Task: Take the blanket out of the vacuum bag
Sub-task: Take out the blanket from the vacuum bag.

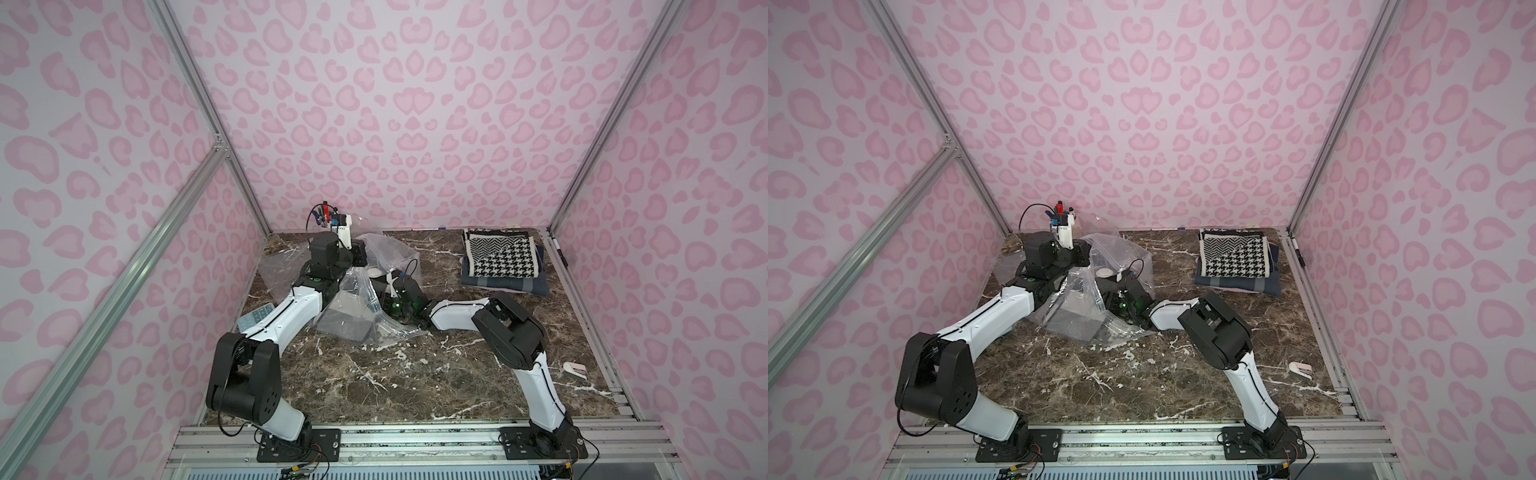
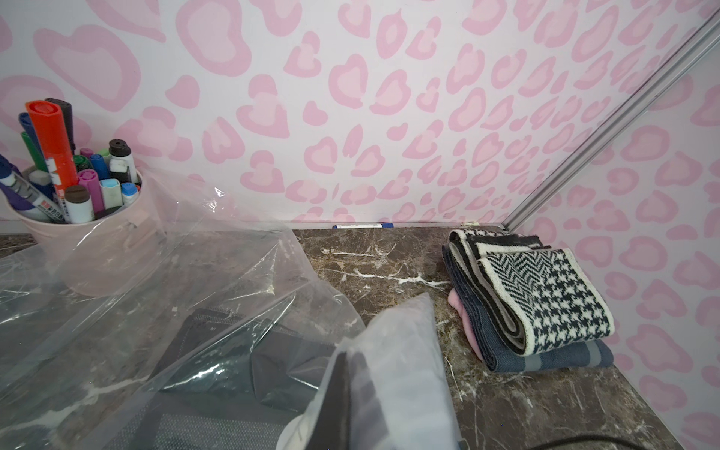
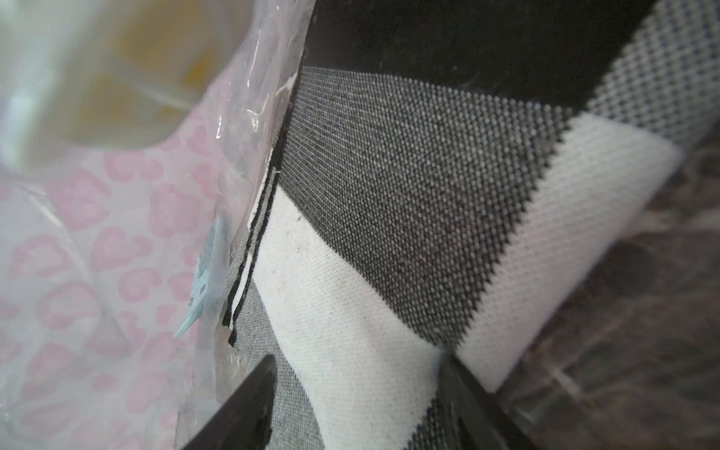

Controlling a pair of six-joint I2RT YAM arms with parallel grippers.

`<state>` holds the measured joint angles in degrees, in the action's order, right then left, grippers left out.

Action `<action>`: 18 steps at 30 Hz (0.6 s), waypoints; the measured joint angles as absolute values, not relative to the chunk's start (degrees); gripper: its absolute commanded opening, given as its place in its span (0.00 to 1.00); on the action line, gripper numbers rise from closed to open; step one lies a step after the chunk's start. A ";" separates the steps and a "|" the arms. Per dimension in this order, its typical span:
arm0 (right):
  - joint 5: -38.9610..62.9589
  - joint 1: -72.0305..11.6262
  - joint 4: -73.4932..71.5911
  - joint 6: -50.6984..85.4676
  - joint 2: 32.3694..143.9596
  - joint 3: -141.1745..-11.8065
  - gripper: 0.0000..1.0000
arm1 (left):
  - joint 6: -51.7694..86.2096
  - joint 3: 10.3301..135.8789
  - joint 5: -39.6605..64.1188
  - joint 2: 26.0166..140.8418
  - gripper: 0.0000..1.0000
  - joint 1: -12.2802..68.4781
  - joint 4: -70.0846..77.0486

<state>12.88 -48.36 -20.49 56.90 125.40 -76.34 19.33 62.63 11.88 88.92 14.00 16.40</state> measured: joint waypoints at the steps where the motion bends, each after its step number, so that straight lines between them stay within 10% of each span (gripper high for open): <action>1: 12.36 -48.49 -19.20 56.49 124.88 -76.27 0.66 | 19.33 62.59 11.88 88.92 0.04 14.00 16.47; 18: 12.47 -48.27 -22.94 55.31 125.38 -74.46 0.68 | 19.55 62.48 11.94 89.08 0.04 14.00 16.67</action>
